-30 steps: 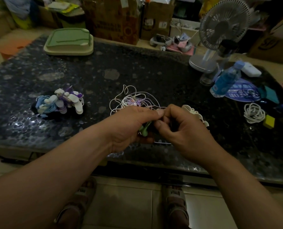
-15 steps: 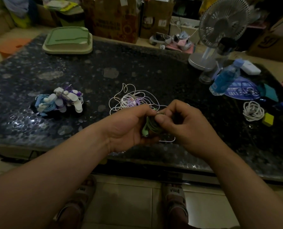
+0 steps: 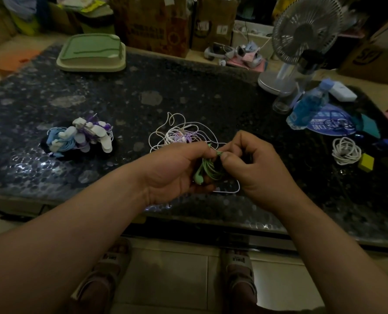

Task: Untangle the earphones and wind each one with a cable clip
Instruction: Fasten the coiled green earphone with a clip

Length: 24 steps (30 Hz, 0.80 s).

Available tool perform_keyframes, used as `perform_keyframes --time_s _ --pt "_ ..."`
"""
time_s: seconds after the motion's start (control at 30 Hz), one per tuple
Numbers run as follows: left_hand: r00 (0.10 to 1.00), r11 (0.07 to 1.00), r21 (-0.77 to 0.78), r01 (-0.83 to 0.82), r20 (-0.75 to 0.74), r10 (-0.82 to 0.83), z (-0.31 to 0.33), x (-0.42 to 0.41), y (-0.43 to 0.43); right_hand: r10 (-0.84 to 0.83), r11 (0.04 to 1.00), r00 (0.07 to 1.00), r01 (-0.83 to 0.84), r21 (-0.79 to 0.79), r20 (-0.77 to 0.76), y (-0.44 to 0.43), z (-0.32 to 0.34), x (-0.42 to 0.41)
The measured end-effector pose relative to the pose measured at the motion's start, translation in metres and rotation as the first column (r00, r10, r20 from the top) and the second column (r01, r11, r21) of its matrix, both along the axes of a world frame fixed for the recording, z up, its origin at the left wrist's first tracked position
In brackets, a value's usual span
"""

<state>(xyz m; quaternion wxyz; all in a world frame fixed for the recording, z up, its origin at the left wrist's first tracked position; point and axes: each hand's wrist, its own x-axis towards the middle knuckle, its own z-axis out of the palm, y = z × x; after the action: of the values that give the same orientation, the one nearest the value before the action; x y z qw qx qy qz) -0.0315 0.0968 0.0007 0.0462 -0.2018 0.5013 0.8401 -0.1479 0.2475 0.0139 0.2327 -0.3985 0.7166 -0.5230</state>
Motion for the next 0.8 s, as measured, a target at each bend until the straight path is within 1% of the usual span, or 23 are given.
perform_keyframes --time_s 0.13,0.27,0.33,0.4,0.47,0.53,0.57,0.63,0.7,0.77,0.8 --pt "0.999 0.995 -0.087 -0.046 0.005 0.047 0.001 -0.003 0.006 -0.06 0.998 0.988 0.063 0.016 -0.144 -0.003 -0.006 0.003" --pt "0.997 0.97 -0.234 -0.07 0.003 0.073 0.003 -0.005 0.011 -0.065 0.995 0.96 0.083 0.056 -0.271 -0.004 -0.009 0.003" --pt "0.997 0.939 -0.337 -0.07 -0.01 0.071 0.002 -0.005 0.011 -0.054 0.991 0.937 0.092 0.094 -0.344 -0.005 -0.009 0.003" --pt "0.998 0.89 -0.451 -0.07 -0.036 0.06 0.001 -0.004 0.011 -0.056 0.987 0.923 0.109 0.117 -0.38 -0.007 -0.01 0.003" --pt "0.998 0.847 -0.529 -0.053 -0.062 0.023 0.003 -0.003 0.012 -0.099 0.984 0.913 0.148 0.095 -0.395 -0.011 -0.013 0.004" --pt "0.997 0.825 -0.565 -0.024 -0.072 -0.021 0.003 -0.003 0.014 -0.158 0.98 0.913 0.191 0.051 -0.377 -0.014 -0.014 0.006" --pt "0.997 0.809 -0.587 -0.019 -0.067 -0.025 0.001 -0.003 0.014 -0.165 0.979 0.92 0.197 0.055 -0.356 -0.015 -0.014 0.008" --pt "0.999 0.775 -0.632 -0.028 -0.046 -0.001 -0.002 -0.003 0.013 -0.115 0.975 0.937 0.17 0.141 -0.331 -0.015 -0.014 0.011" --pt "1.0 0.757 -0.653 -0.029 -0.027 0.015 -0.006 -0.001 0.009 -0.011 0.966 0.97 0.073 0.246 -0.244 -0.009 -0.01 0.009" --pt "1.0 0.736 -0.677 -0.022 -0.009 0.021 -0.004 0.002 0.005 0.073 0.967 0.994 -0.049 0.252 -0.086 -0.001 -0.003 0.003" --pt "1.0 0.725 -0.688 -0.024 -0.009 0.025 -0.003 0.003 0.003 0.108 0.966 0.994 -0.097 0.241 -0.034 0.003 0.001 -0.001"
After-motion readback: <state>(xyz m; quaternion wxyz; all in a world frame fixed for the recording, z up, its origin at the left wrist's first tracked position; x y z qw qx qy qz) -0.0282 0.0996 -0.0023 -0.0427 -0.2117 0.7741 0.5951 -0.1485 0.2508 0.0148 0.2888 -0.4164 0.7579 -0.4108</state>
